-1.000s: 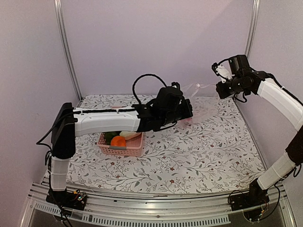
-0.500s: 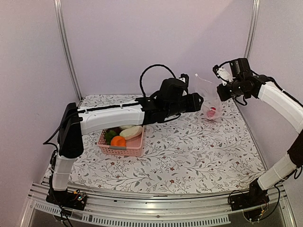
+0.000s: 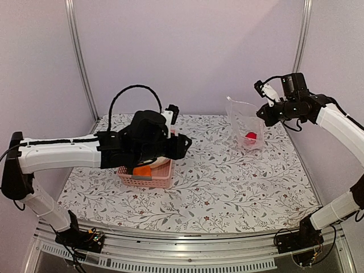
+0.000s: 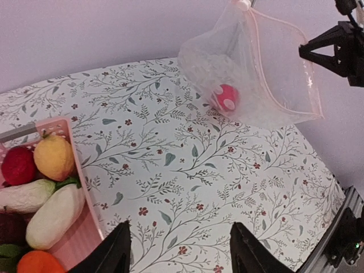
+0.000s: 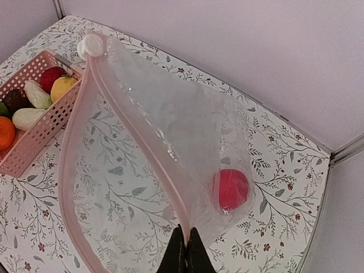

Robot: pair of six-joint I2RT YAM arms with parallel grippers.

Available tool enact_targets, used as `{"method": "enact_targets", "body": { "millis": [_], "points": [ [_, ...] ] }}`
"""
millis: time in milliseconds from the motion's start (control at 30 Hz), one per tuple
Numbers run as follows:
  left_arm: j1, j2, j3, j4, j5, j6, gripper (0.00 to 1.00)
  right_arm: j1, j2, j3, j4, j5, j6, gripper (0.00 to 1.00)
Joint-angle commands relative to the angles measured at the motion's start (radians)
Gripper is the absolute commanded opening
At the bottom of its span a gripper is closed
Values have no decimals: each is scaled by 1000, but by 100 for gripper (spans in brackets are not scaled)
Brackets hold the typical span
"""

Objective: Place the food in the zip-top bag and seal the zipper
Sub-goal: Pick up the fake fruit from the bin.

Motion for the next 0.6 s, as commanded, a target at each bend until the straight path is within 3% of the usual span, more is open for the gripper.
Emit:
{"method": "enact_targets", "body": {
  "millis": [0, 67, 267, 367, 567],
  "points": [
    [8, -215, -144, -37, -150, 163, 69, -3, -2, -17, -44, -47, -47, 0],
    [33, -256, -146, -104, -220, 173, 77, -3, 9, -31, -63, -40, -49, 0],
    [132, -228, -58, -417, -247, 101, 78, -4, 25, -59, -108, -88, -37, 0],
    [145, -227, -113, -425, -191, 114, 81, -3, -26, -109, -72, -99, -37, 0],
    [245, -143, -66, -558, -14, 28, 79, -5, -85, -101, -85, -101, -51, 0]
  ]
}}
